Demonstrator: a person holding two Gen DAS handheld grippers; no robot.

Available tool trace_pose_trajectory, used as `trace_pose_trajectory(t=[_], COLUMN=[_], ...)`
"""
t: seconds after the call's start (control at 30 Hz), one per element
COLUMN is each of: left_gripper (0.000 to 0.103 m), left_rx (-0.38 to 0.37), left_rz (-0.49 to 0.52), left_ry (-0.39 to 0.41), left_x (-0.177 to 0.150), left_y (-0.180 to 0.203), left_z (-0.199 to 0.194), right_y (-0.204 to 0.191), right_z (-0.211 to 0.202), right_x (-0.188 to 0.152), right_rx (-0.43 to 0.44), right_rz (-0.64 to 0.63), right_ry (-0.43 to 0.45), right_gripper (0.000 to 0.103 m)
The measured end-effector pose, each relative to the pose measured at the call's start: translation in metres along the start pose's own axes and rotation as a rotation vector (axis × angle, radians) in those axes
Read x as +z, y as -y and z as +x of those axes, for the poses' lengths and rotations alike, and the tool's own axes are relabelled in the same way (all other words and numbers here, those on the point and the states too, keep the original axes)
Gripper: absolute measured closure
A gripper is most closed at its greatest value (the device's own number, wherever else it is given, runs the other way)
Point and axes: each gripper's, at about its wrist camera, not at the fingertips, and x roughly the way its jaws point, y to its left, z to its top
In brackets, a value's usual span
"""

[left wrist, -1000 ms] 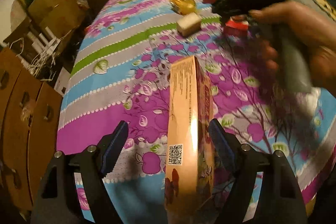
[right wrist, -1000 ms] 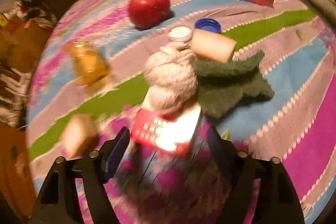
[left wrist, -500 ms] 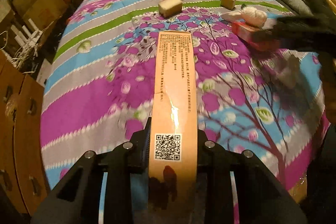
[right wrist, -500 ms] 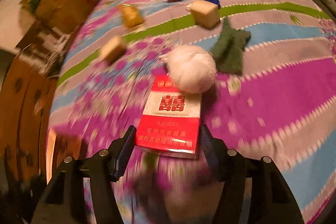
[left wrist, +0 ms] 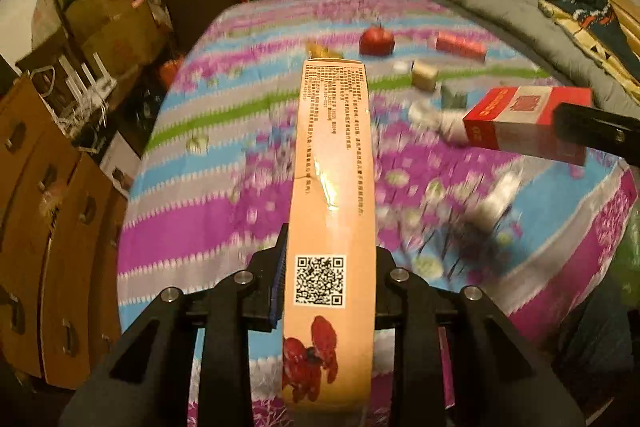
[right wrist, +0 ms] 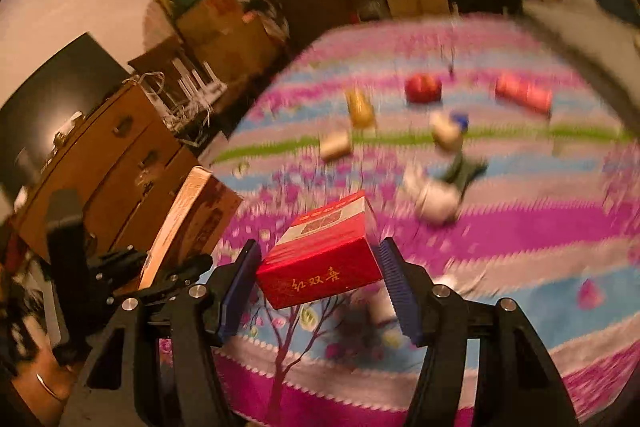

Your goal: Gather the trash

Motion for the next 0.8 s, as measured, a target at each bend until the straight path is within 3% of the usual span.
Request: trace_pose_trajectory(t=[0.27, 0.33, 0.43, 0.47, 0.6, 0.7, 0.8], left_gripper=[0.076, 0.076, 0.076, 0.076, 0.076, 0.076, 0.076], left_rx=[0.015, 0.017, 0.016, 0.005, -0.032, -0.048, -0.042], left_rz=[0.034, 0.057, 0.076, 0.079, 0.11, 0.085, 0.084], left_ry=[0.105, 0.139, 0.185, 0.195, 0.206, 0.201, 0.193], left_x=[0.038, 0.044, 0.053, 0.058, 0.07, 0.07, 0.061], left_y=[0.04, 0.052, 0.071, 0.078, 0.101, 0.108, 0.11], left_z=[-0.029, -0.037, -0.049, -0.052, -0.053, -0.047, -0.044], right_y=[-0.011, -0.007, 0.004, 0.008, 0.038, 0.097, 0.142], right_z=[-0.101, -0.123, -0.152, -0.16, -0.155, -0.128, -0.103], right_x=[0.024, 0.025, 0.026, 0.026, 0.022, 0.009, -0.009], right_rx=[-0.136, -0.162, -0.194, -0.216, -0.251, -0.223, -0.255], right_rz=[-0.178, -0.187, -0.18, -0.189, -0.168, -0.029, 0.063], right_ry=[0.279, 0.322, 0.375, 0.382, 0.306, 0.2, 0.118], right_gripper=[0.041, 0.055, 0.061, 0.069, 0.088, 0.093, 0.093])
